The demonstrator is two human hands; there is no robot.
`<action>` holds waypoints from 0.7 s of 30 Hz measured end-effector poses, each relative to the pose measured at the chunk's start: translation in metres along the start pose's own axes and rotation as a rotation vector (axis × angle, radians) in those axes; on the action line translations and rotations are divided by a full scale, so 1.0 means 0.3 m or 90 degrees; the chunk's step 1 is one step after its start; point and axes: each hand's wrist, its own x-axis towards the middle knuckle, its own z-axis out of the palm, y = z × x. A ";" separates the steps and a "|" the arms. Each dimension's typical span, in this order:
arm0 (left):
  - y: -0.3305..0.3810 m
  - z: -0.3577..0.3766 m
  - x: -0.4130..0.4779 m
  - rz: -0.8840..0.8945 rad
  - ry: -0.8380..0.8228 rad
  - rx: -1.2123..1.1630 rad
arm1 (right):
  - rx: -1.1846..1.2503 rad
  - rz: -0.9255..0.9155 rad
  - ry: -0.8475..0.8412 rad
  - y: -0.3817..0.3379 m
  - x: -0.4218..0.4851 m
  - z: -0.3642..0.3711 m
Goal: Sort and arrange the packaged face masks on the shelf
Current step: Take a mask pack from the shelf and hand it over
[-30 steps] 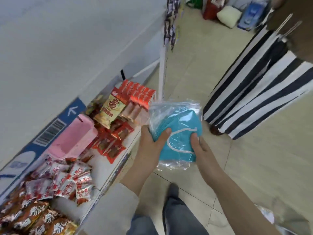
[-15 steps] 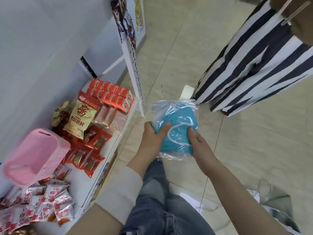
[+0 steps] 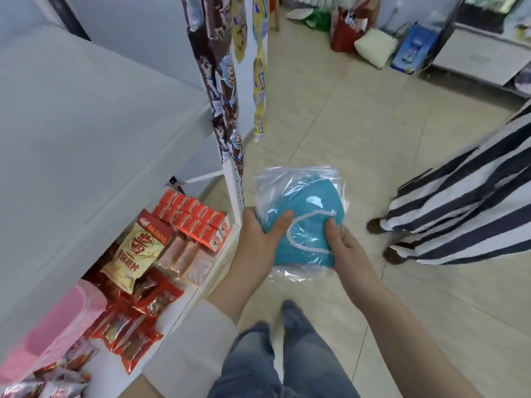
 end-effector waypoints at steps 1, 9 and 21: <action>0.017 -0.007 0.008 0.011 0.020 -0.002 | -0.003 -0.006 -0.016 -0.020 0.024 0.003; 0.152 -0.104 0.026 0.088 0.227 -0.098 | -0.078 -0.098 -0.201 -0.229 0.209 0.089; 0.316 -0.587 0.089 0.122 0.522 -0.066 | -0.243 -0.229 -0.433 -0.532 0.363 0.625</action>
